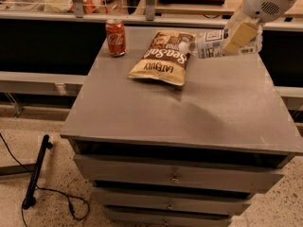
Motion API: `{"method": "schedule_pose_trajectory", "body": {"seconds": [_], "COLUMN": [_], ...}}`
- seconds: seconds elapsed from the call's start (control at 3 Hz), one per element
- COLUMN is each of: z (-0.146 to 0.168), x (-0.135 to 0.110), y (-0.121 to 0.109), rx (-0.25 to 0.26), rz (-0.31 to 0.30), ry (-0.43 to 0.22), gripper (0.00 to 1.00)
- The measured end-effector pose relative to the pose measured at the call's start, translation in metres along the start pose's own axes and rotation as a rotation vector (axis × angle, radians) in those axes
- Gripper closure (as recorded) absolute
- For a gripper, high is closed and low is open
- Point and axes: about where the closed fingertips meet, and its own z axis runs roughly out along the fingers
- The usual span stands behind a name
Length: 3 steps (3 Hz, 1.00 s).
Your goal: Pick blue plastic bottle
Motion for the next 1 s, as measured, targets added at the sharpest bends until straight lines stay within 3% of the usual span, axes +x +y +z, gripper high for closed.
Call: {"method": "schedule_pose_trajectory", "body": {"seconds": [0.33,0.67,1.0], "z": [-0.0253,-0.0353,-0.0352], "x": [-0.021,-0.0306,-0.0307], "y": [0.0014,0.0045,0.0045], "rx": [0.05,0.06,0.06], "rz": [-0.037,-0.038,-0.038], "ry": [-0.07,-0.139,-0.139], "gripper": [1.0,1.0,1.0]}}
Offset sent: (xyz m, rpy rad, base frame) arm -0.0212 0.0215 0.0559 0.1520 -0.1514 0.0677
